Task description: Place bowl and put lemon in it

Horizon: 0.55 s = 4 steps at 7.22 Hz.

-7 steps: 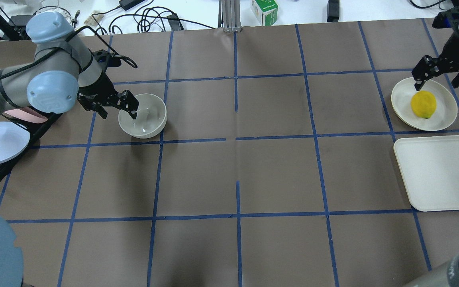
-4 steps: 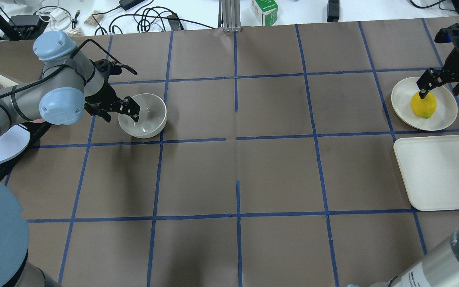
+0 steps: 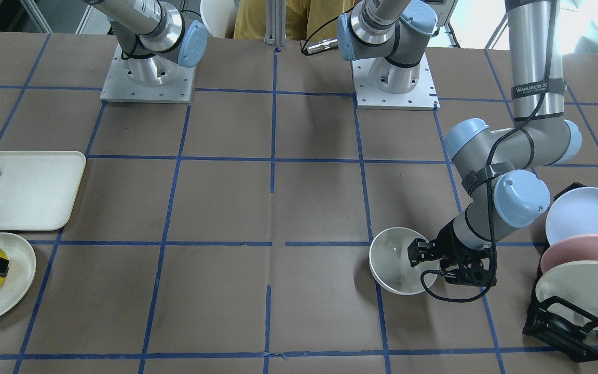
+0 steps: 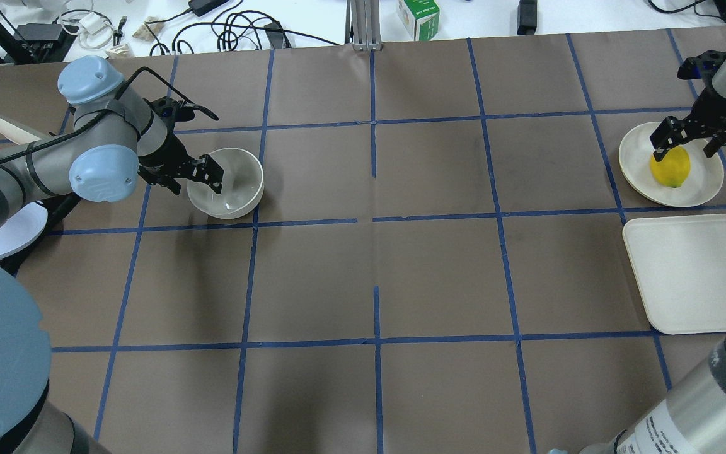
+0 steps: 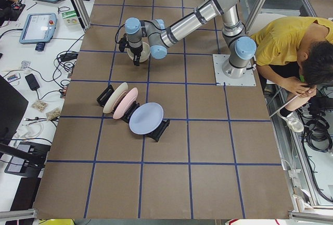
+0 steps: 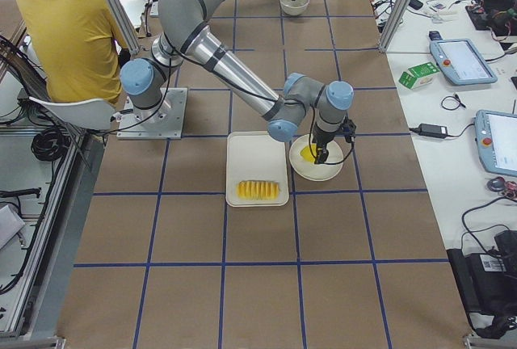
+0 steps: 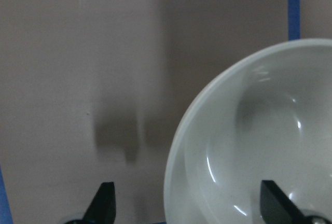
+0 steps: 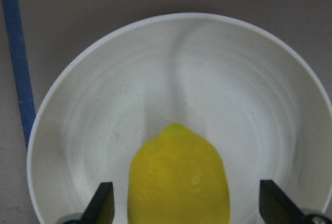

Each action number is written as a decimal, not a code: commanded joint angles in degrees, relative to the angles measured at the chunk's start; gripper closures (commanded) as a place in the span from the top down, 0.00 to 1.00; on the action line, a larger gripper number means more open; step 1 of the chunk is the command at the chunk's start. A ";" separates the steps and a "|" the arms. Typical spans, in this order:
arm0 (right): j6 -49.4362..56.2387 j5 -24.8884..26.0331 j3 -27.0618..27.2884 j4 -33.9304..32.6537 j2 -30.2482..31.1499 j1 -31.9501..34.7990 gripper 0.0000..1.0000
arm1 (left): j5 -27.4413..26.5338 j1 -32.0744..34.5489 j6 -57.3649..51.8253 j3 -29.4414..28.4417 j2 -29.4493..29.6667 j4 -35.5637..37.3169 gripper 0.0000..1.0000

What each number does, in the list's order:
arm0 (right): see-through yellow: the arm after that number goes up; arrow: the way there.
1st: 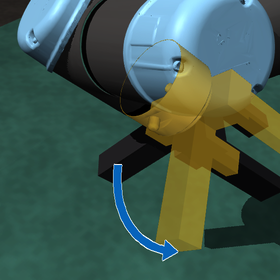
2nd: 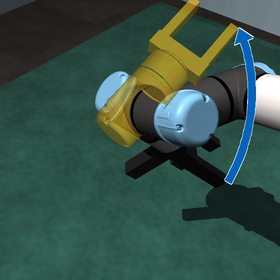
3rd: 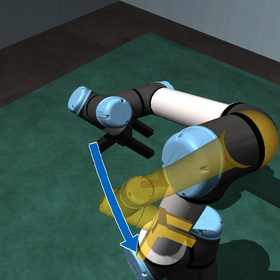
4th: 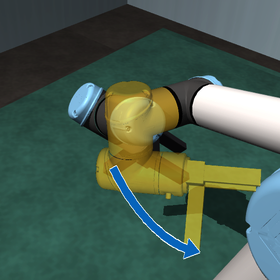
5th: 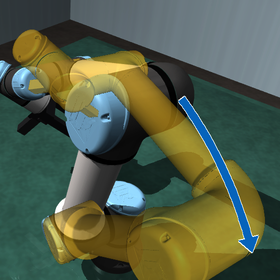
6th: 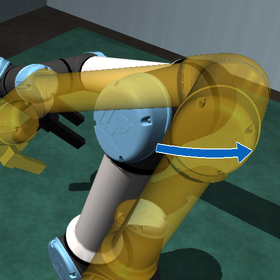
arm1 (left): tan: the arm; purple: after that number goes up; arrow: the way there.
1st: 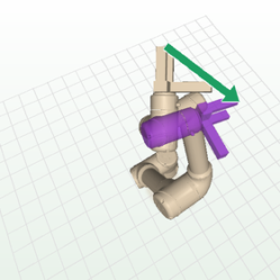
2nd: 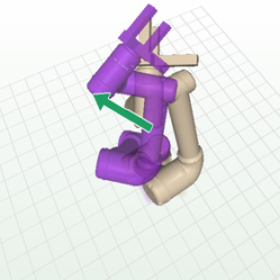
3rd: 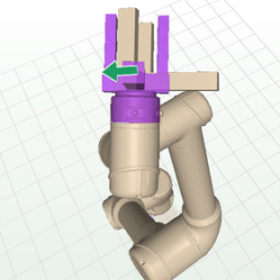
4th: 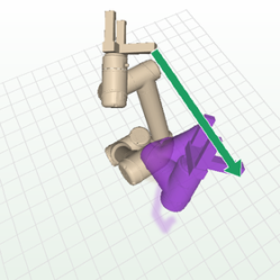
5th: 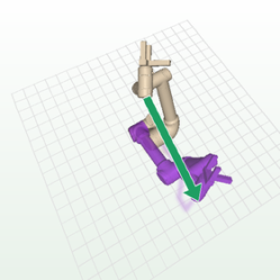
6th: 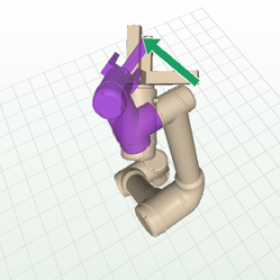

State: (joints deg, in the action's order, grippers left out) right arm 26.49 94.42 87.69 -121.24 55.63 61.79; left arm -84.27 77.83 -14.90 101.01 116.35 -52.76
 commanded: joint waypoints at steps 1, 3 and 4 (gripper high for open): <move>-3.36 -2.12 -0.06 0.12 -0.44 0.00 0.21 | 0.25 0.13 1.98 -0.03 0.19 0.11 0.00; -3.55 -1.26 -0.24 1.17 2.27 0.26 0.00 | 0.51 0.13 2.07 -0.11 -0.42 -0.41 0.00; -3.55 -1.69 -0.50 6.05 6.20 1.13 0.00 | 2.42 0.57 2.15 -0.29 -2.16 -0.94 0.00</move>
State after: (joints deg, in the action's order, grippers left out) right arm 23.05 93.00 87.41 -119.12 58.17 62.20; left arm -83.32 78.07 -12.85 100.88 115.66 -53.15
